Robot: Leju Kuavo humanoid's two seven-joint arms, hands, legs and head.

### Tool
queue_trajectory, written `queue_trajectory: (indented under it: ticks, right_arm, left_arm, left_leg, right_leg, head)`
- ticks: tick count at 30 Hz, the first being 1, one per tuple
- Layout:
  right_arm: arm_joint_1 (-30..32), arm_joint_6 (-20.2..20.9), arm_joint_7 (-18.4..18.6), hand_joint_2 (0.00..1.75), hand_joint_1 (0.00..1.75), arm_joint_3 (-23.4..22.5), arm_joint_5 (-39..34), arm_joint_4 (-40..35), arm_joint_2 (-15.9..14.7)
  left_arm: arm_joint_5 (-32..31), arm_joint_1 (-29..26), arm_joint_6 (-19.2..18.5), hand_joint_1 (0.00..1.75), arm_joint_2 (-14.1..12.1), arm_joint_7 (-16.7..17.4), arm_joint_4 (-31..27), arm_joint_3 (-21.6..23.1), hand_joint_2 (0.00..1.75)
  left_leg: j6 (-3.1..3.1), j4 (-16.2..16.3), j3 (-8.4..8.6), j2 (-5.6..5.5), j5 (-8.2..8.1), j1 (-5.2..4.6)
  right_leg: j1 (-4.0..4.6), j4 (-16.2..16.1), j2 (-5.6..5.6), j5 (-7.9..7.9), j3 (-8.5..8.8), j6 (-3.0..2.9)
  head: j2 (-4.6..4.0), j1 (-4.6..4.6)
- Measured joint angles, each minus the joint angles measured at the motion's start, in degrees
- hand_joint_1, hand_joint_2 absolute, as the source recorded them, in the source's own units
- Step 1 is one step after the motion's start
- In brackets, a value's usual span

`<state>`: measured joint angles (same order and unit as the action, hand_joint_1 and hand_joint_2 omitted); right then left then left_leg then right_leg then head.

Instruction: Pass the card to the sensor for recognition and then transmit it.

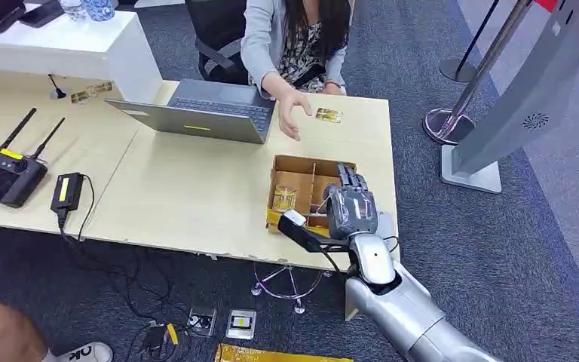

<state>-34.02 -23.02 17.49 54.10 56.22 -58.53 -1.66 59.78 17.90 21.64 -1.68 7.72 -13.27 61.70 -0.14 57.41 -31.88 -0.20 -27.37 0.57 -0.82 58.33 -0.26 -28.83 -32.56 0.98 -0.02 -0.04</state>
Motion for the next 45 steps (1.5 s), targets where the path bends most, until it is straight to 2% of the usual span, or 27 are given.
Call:
queue_trajectory:
  ticks: [4,12,22,29,43,44,45]
  right_arm:
    - [-0.94,-1.57,0.13,1.75,1.75,-0.7,1.34,-0.22,0.0]
    - [-6.04,-0.24,1.42,1.75,1.75,-2.84,3.89,-2.99,-0.02]
    - [-10.54,-0.39,1.03,1.75,1.75,-3.52,4.11,-1.9,1.86]
    - [-11.25,-0.7,0.28,1.75,1.75,-3.82,3.58,0.15,3.37]
    - [-11.47,-0.72,-0.2,1.75,1.71,-3.87,3.43,2.67,4.37]
    - [-11.47,-0.7,-0.2,1.75,0.0,-3.87,3.43,2.82,4.41]
    - [-11.47,-0.72,-0.2,0.0,0.0,-3.87,3.43,2.93,4.46]
  left_arm:
    - [-0.28,0.06,0.0,0.0,0.07,0.02,0.0,0.11,0.0]
    - [-1.09,0.44,-0.22,0.0,0.48,0.87,0.0,0.17,0.0]
    - [-1.33,0.96,-0.7,0.0,1.03,1.29,0.0,0.2,0.0]
    - [-1.33,1.08,-0.83,0.0,1.16,1.31,0.0,0.2,0.0]
    - [-1.9,1.21,-1.05,0.0,1.31,1.38,0.02,0.22,0.0]
    - [-1.92,1.22,-1.03,0.0,1.31,1.38,0.0,0.22,0.0]
    - [-1.92,1.22,-1.03,0.0,1.31,1.38,0.02,0.24,0.0]
  left_leg:
    - [0.0,0.0,0.0,0.0,0.01,0.0]
    - [0.01,0.01,0.0,0.01,0.02,0.0]
    - [0.01,0.0,-0.01,0.01,0.02,0.0]
    - [0.0,0.0,-0.01,0.01,0.02,0.0]
    - [0.0,0.0,-0.02,0.0,0.02,0.0]
    - [0.0,0.0,-0.02,0.01,0.02,0.0]
    - [0.0,0.0,-0.02,0.01,0.02,0.0]
  right_leg:
    - [0.0,0.0,0.0,0.01,0.0,0.0]
    - [0.0,0.02,0.0,0.01,0.02,-0.01]
    - [0.0,0.02,0.0,0.01,0.01,-0.01]
    - [0.0,0.02,-0.01,0.01,0.01,-0.01]
    - [0.0,0.02,-0.03,0.01,0.0,-0.01]
    - [0.0,0.02,-0.02,0.01,0.0,-0.01]
    - [0.0,0.02,-0.01,0.01,0.0,-0.01]
  head:
    - [0.0,0.0]
    - [0.0,0.0]
    - [0.0,0.02]
    - [0.0,0.0]
    - [0.0,0.0]
    - [0.0,0.02]
    - [0.0,0.0]
